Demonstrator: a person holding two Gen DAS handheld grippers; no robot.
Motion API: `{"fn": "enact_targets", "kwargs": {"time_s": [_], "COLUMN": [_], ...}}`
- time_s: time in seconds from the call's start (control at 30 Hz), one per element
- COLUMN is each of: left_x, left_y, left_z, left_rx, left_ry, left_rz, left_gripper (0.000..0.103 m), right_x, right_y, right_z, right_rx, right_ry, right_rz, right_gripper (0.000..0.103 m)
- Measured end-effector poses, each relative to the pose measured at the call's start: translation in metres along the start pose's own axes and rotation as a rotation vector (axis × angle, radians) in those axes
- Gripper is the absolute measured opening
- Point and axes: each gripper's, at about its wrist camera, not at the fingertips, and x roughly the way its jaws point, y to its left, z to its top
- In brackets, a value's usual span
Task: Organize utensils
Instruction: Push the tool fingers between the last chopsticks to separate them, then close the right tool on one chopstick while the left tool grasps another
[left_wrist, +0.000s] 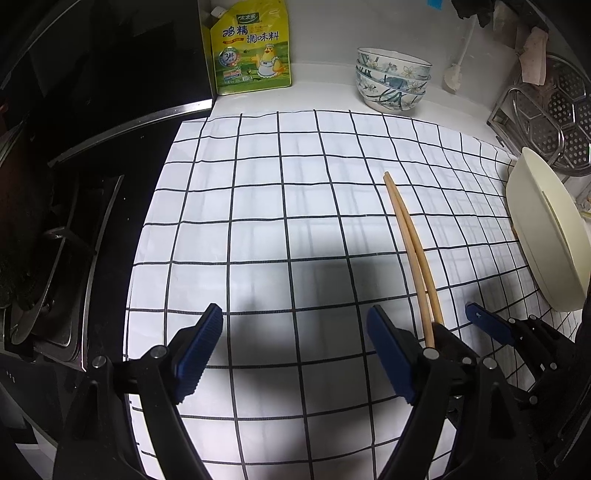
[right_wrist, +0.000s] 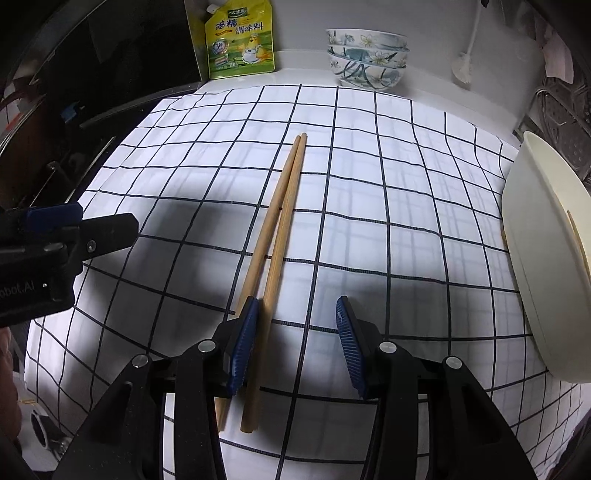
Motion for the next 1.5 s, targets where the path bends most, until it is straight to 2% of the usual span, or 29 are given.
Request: {"fn": "enact_targets", "kwargs": {"time_s": [0.2,0.67,0.9,1.0,1.13,1.2,1.3,1.43,1.47,1.5], "left_x": [0.002,0.03,0.042,0.044,0.046,0.046,0.045,0.04,0.04,0.039], "left_y": [-0.007,-0.073,-0.083,-0.081,-0.079,-0.079,-0.083,-0.092,-0.093,-0.096], "left_z": [0.002,-0.001,-0.002,-0.003,-0.004,-0.003,-0.002,-0.005,-0.006,-0.007], "left_rx": [0.018,0.13,0.134,0.125,0.113,0.109,0.113,0.139,0.145,0.154], "left_ry": [0.004,0.02,0.012,0.011,0.003,-0.001,-0.006,-0.018,-0.02,-0.021], "left_rz": [-0.005,-0.051,-0.036,-0.023,-0.011,-0.012,-0.013,-0.028,-0.032,-0.039], "left_gripper": [0.079,0.082,0.082,0.082,0.082,0.079,0.069,0.045,0.036,0.031], "right_x": [-0.001,-0.017,-0.02,-0.022,-0.016,-0.011,-0.007,-0.006,-0.005,-0.005], "right_y": [-0.01,-0.066,-0.079,-0.078,-0.078,-0.079,-0.077,-0.072,-0.071,-0.071], "right_z": [0.002,-0.023,-0.026,-0.021,-0.013,-0.011,-0.009,-0.008,-0.007,-0.007], "right_rx": [0.02,0.139,0.172,0.17,0.157,0.157,0.144,0.119,0.115,0.112], "right_ry": [-0.005,0.004,-0.001,-0.021,-0.022,-0.012,-0.015,-0.023,-0.023,-0.023], "right_rz": [0.006,-0.062,-0.048,-0.051,-0.067,-0.072,-0.083,-0.093,-0.093,-0.089], "right_gripper": [0.007,0.006,0.007,0.02,0.022,0.022,0.023,0.022,0.021,0.018]}}
